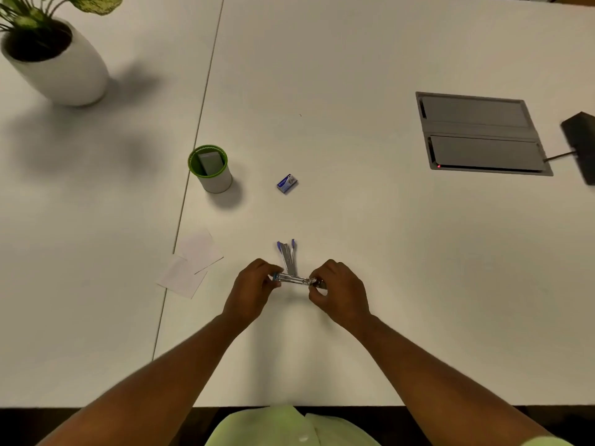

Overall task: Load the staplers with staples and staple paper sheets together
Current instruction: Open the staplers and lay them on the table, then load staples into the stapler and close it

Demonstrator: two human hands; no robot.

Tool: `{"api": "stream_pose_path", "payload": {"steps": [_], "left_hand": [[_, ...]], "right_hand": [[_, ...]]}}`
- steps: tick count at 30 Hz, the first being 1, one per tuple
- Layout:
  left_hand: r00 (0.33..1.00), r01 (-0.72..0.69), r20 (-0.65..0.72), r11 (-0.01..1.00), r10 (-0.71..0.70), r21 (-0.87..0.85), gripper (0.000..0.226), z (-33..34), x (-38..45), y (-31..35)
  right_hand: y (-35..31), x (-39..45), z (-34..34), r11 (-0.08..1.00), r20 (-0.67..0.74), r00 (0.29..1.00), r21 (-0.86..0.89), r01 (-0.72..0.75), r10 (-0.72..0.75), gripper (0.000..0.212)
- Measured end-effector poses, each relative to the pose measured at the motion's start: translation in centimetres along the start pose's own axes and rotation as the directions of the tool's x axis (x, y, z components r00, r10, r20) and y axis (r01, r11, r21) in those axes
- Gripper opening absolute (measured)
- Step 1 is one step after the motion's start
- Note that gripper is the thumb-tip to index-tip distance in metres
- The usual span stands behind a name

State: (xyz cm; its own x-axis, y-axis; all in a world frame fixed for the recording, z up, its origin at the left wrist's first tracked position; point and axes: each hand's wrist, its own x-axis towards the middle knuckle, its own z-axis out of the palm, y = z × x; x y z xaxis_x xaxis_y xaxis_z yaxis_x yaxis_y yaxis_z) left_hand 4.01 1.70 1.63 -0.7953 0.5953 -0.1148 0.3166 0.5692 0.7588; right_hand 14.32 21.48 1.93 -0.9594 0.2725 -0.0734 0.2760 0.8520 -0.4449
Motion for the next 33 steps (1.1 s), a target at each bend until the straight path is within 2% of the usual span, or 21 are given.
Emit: {"api": "stream_pose_path", "payload": {"steps": [6,11,23,26,28,31,33], "left_hand": [[0.987,0.158,-0.009,0.987,-0.158,0.024,0.023,0.8,-4.9,-1.3],[0.972,0.235,-0.004,0.971,-0.235,0.046,0.025,1.8,-6.5,-2.0],[0.977,0.207,0.014,0.97,-0.211,0.127,0.017,1.9,-6.5,-2.9],[0.978,0.194,0.046,0.97,-0.203,0.147,0.021,1.6,-6.2,-3.4],[0.977,0.185,0.078,0.971,-0.198,0.151,0.032,1.3,-6.0,-3.7],[0.975,0.168,0.119,0.972,-0.188,0.163,0.046,0.3,-4.9,-4.2],[0.978,0.175,0.087,0.972,-0.19,0.156,0.045,-0.7,-3.5,-4.5]], "right_hand": [[-1.3,-2.1,1.8,0.995,0.088,0.993,-0.036,0.088,-0.085,0.01],[-2.0,-3.4,2.8,0.997,0.145,0.988,-0.047,0.062,-0.054,0.012],[-2.3,-3.6,3.8,0.999,0.168,0.986,-0.052,-0.004,0.013,0.018],[-1.9,-3.3,3.6,1.0,0.211,0.977,-0.007,-0.019,0.02,0.027],[-1.3,-2.8,3.1,0.996,0.224,0.973,0.054,-0.073,0.059,0.036],[-0.7,-1.2,2.4,0.962,0.167,0.975,0.207,-0.18,0.147,0.044],[-0.5,0.5,2.1,0.926,0.101,0.966,0.274,-0.258,0.239,0.041]]}}
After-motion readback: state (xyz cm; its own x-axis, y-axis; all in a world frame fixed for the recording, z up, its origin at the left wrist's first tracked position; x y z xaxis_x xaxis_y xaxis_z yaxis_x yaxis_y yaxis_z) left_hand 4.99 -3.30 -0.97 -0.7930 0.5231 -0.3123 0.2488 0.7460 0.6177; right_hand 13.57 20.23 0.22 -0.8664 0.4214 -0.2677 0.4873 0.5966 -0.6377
